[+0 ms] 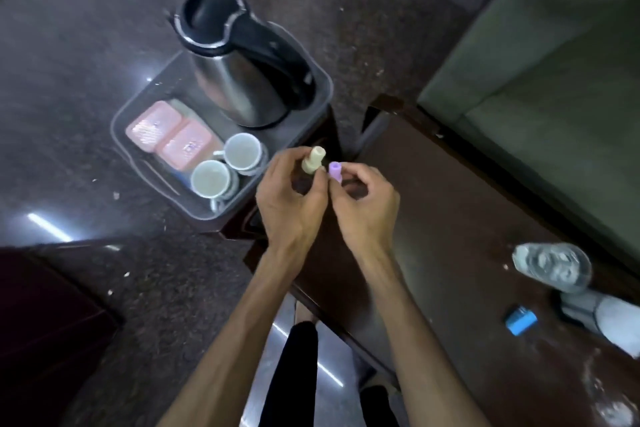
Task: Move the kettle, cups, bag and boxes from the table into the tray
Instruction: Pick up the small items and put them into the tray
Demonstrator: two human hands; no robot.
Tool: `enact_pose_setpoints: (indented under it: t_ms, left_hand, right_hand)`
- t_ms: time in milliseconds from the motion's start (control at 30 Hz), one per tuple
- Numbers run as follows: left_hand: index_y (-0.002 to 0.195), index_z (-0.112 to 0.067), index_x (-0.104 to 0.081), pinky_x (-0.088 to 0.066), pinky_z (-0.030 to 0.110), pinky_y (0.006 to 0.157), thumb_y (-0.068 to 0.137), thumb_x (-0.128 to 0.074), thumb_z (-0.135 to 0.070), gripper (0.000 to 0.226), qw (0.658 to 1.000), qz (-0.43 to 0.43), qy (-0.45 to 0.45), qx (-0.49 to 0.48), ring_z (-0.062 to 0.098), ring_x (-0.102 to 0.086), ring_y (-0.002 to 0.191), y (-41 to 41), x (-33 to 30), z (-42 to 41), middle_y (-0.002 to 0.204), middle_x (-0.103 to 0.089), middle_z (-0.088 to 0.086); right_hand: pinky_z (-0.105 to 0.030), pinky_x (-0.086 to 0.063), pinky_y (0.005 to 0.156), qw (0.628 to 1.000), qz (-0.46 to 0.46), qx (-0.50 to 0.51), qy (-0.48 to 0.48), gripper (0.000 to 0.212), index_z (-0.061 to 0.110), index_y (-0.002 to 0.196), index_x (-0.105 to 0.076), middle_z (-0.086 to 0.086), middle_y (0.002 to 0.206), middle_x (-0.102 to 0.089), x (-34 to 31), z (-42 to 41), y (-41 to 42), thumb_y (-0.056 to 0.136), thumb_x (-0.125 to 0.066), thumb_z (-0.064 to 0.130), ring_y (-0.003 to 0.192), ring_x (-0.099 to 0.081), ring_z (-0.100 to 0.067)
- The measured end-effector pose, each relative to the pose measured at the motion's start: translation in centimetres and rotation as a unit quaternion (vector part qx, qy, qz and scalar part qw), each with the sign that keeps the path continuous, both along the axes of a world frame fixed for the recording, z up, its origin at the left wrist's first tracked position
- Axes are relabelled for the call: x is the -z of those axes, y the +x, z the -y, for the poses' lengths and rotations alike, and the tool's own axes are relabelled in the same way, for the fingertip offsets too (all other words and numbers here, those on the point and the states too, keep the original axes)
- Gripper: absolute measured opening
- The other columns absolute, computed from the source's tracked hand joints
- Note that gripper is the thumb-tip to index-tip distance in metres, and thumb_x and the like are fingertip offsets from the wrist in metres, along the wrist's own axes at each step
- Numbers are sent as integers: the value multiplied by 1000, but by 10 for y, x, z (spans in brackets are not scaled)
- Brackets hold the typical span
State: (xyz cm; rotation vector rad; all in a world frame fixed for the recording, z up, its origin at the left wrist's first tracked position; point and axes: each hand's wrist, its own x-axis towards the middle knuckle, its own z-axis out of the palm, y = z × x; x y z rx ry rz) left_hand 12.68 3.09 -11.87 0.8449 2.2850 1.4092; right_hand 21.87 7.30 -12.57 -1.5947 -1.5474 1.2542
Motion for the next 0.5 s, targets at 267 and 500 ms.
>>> enact_pose_setpoints:
  t_ms: [267, 500]
  left_hand:
    - [99, -19, -74, -53, 22, 84, 85, -75, -33, 20, 994, -36, -51, -88, 5, -69, 87, -142, 0, 16, 91, -75, -7]
    - [112, -16, -76, -51, 41, 100, 90, -72, -40, 33, 991, -50, -117, -46, 18, -68, 108, -188, 15, 11, 111, -77, 0]
  right_hand:
    - [-42, -59, 72, 987, 44, -149, 46, 18, 19, 99, -78, 3, 87, -78, -7, -3, -149, 94, -72, 36, 78, -72, -16]
    - [-41, -58, 80, 987, 67, -139, 43, 23, 15, 104, -79, -1, 92, -81, 7, -4, -187, 97, -70, 35, 88, -75, -18]
